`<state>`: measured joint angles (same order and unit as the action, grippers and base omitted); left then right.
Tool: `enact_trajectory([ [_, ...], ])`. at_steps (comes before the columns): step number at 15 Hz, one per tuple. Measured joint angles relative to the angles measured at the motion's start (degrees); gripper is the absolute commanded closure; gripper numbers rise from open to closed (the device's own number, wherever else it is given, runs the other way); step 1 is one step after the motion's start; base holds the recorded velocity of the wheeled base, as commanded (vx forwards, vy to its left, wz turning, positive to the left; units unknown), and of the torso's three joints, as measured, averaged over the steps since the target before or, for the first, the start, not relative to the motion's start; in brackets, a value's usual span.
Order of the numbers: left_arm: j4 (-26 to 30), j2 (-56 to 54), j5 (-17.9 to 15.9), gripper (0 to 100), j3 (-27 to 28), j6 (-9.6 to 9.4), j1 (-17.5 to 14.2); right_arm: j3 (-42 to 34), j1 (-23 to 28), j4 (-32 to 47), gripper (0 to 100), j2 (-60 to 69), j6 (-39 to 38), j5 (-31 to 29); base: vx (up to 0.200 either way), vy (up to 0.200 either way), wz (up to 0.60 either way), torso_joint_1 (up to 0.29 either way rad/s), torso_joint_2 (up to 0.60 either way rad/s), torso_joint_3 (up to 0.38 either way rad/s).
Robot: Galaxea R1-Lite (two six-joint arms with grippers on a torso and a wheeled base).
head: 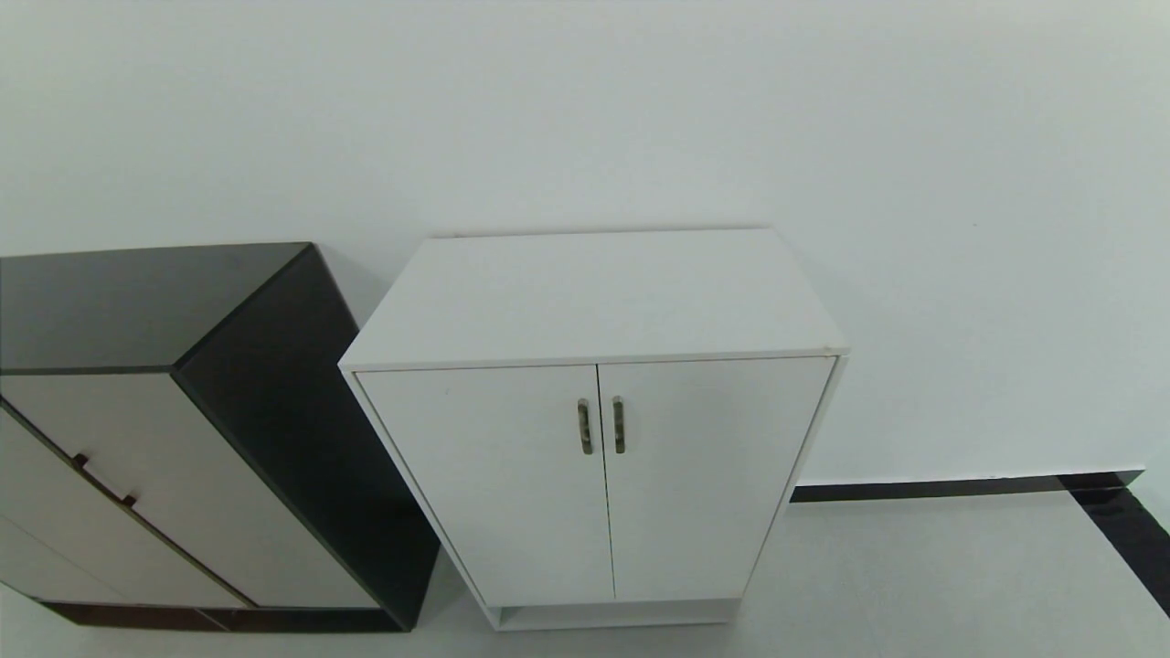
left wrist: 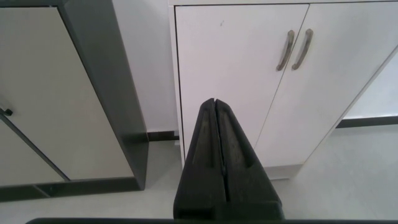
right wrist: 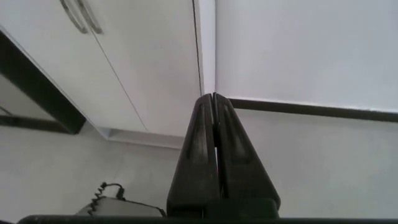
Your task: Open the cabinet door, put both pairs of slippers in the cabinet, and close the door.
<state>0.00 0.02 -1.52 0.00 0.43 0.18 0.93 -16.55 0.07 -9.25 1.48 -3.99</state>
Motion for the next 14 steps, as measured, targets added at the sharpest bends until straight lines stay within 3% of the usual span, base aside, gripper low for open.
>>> enact_trajectory([
  [2, 0.00, 0.02, -0.02, 100, 0.00, 0.00, 0.00, -0.63, -0.20, 0.09, 100, 0.13, 0.27, 4.08, 0.000, 0.000, 0.00, 0.000, 0.00, 0.000],
  [4, 0.00, 0.02, -0.02, 100, 0.00, 0.00, 0.00, -0.83, 2.54, 0.17, 100, -0.59, 0.46, 3.12, 0.000, 0.000, 0.00, 0.000, 0.00, 0.000],
  [8, 0.00, 0.02, 0.00, 100, 0.00, 0.00, 0.00, -0.93, 15.62, 0.17, 100, -0.69, 0.52, 2.88, 0.000, 0.000, 0.00, 0.000, 0.00, 0.000],
  [14, 0.00, 0.02, 0.02, 100, 0.00, -0.10, 0.00, -0.83, 16.77, 0.15, 100, 7.91, 0.27, 2.77, 0.000, 0.000, 0.00, 0.000, 0.00, 0.000],
])
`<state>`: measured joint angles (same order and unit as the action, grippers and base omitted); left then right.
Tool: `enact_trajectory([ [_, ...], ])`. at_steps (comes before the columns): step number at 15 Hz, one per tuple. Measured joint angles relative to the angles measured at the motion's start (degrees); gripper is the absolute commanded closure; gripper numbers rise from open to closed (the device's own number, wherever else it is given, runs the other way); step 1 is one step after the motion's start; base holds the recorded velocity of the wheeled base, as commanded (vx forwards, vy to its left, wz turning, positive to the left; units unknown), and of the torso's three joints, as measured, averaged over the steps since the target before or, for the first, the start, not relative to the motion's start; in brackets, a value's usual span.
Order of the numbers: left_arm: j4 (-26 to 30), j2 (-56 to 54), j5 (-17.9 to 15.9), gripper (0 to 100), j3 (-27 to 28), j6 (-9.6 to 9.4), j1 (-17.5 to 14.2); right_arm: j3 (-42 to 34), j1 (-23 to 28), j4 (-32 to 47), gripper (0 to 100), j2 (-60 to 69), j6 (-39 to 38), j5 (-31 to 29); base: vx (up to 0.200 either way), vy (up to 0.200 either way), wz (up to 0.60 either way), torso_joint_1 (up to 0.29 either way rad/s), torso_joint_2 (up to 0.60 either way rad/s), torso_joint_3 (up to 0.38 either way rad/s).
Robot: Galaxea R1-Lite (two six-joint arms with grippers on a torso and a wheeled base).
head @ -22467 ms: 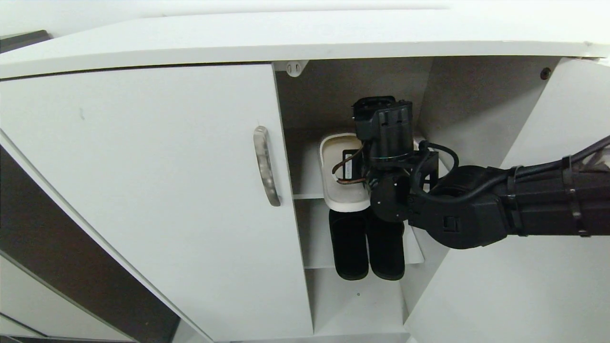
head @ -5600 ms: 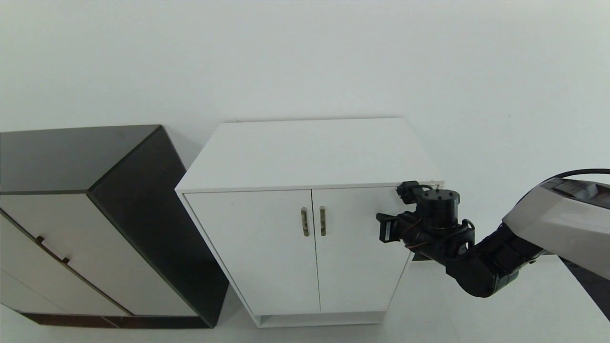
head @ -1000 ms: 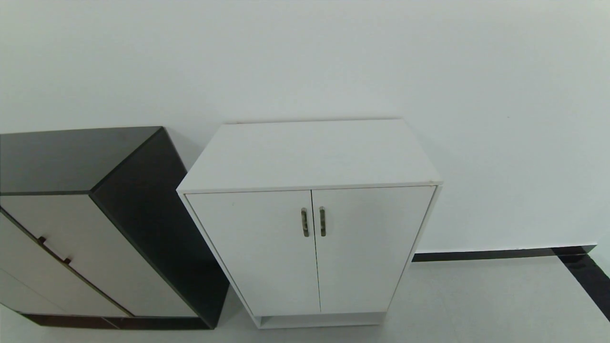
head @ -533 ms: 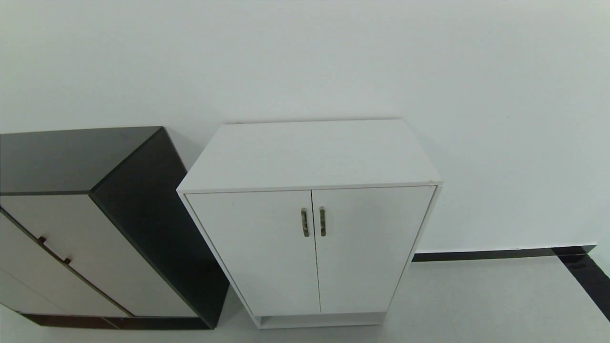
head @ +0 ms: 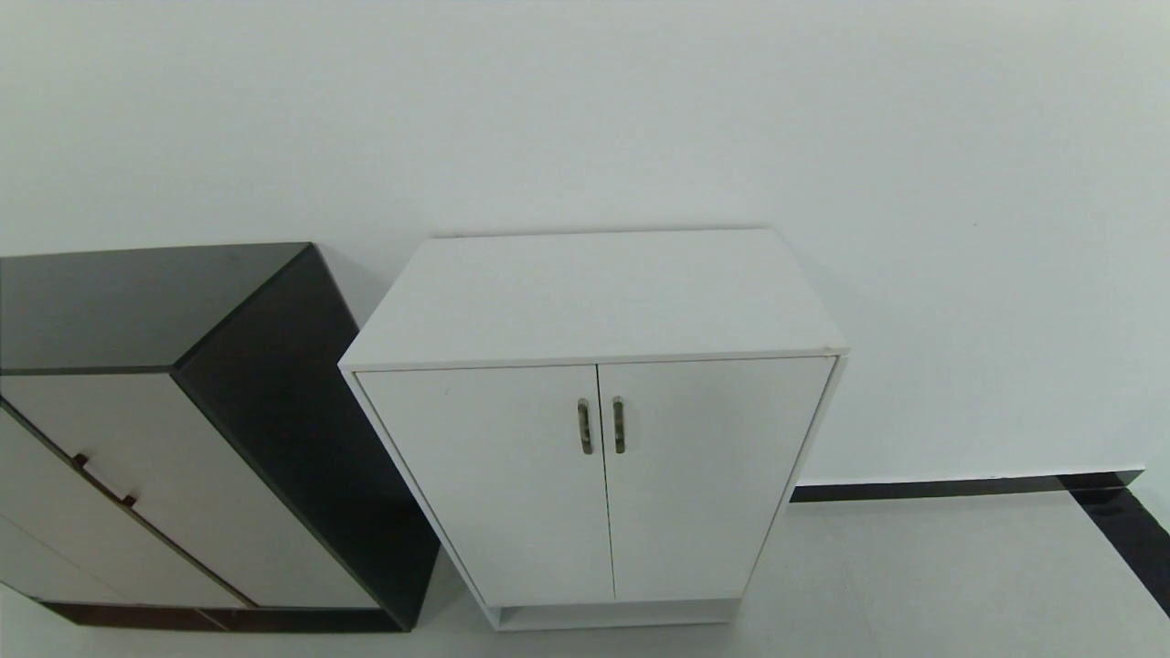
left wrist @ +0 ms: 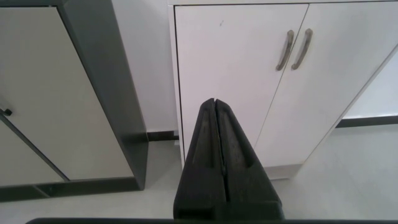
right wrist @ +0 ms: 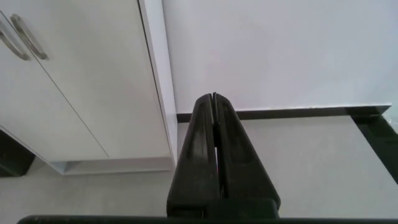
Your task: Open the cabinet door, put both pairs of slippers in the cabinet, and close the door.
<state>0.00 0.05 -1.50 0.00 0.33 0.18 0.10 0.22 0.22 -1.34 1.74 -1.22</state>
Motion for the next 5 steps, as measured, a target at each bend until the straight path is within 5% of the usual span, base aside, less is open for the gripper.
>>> enact_trajectory([
  [5, 0.00, 0.00, 0.02, 100, 0.00, -0.01, 0.00, -0.07, -0.09, -0.15, 100, 1.07, -0.27, 0.16, 0.000, 0.000, 0.00, 0.000, 0.00, 0.000],
])
